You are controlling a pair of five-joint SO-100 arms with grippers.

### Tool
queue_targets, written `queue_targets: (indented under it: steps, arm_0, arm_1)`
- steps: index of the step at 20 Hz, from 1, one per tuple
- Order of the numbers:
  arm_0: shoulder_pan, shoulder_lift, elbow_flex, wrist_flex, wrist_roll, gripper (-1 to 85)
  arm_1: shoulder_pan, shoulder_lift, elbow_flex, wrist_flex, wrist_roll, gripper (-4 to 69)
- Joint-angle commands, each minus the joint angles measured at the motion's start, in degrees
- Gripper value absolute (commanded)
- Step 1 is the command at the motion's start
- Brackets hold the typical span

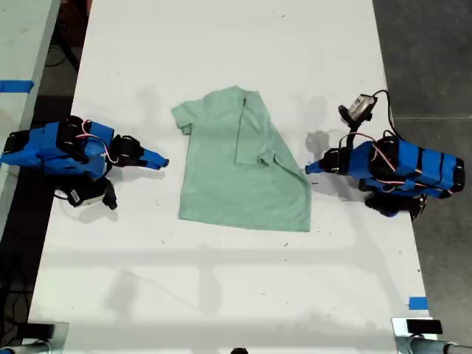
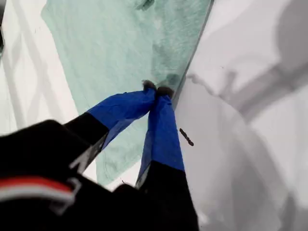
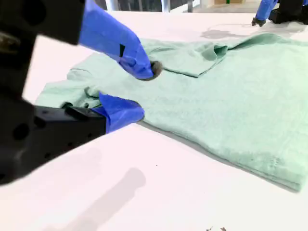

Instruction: Fold t shirt

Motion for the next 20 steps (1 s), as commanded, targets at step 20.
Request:
queue_targets:
  steps: [20]
  arm_0:
    - [-1.6,0.4,0.0,0.1,0.2,10.6]
  arm_1:
    - [-0.4,0.9,2.9,0.4,0.8,0.5]
